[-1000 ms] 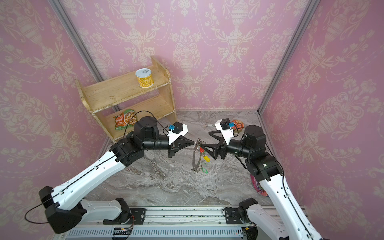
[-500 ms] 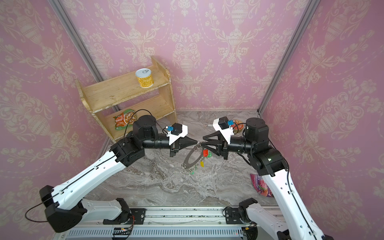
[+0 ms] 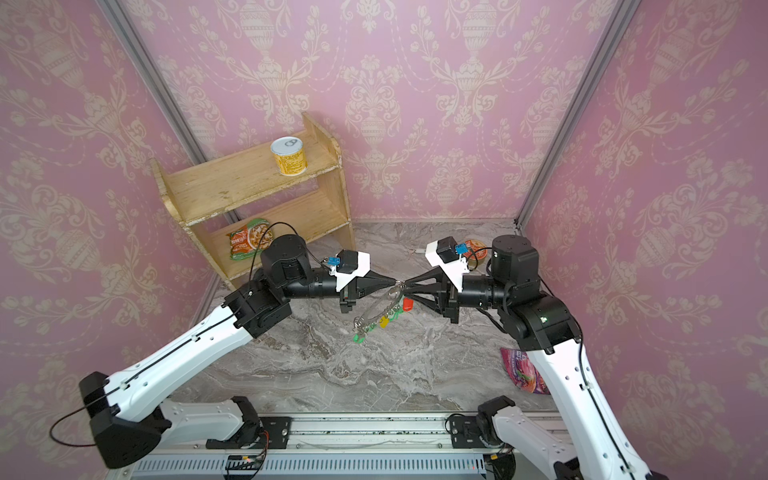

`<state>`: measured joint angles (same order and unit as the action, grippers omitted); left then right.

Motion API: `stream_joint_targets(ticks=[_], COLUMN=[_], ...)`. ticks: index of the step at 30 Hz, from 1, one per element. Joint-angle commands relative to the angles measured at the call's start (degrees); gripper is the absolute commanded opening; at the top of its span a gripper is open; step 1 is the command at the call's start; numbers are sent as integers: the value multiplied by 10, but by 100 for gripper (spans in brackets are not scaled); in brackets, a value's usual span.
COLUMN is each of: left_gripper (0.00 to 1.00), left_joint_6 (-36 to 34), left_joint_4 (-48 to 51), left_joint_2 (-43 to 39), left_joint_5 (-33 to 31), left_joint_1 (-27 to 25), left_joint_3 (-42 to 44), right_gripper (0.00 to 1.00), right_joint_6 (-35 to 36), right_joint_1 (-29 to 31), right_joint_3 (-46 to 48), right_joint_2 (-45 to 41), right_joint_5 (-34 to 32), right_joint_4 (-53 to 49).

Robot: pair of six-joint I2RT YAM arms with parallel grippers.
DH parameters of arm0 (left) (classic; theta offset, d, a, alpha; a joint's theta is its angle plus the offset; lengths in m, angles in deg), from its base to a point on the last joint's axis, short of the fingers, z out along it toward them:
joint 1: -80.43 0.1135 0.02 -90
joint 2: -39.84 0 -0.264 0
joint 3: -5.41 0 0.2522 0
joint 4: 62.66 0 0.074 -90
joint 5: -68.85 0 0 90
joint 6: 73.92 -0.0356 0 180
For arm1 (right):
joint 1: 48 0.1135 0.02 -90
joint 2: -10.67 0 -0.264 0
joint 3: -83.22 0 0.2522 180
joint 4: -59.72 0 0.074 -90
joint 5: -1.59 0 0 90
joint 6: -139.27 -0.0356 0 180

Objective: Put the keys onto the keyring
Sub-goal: 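Close the right gripper on the plate's rim beside the left gripper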

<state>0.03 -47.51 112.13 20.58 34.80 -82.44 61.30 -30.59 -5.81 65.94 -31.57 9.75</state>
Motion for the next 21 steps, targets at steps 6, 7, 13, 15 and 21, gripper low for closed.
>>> stream_joint_targets(ticks=[6, 7, 13, 15, 21], left_gripper=[0, 0, 0, 0, 0], left_joint_6=[-13, -12, -8, -5, 1], left_joint_4=[-58, -58, -62, -64, -72], left_joint_2=[-21, -22, -26, -25, -26], left_joint_5=[28, 29, 32, 34, 38], left_joint_1=[-4, -5, -4, -4, -4], left_joint_3=[3, 3, 5, 5, 8], right_gripper=[22, 22, 21, 21, 18], right_joint_6=[4, 2, -9, -13, -19], right_joint_1=[4, 4, 9, 11, 23], right_joint_3=[-30, -30, -30, -32, -39], right_joint_2=[9, 11, 16, 19, 25], right_joint_5=[15, 17, 13, 16, 15], right_joint_4=[-1, 2, 19, 25, 32])
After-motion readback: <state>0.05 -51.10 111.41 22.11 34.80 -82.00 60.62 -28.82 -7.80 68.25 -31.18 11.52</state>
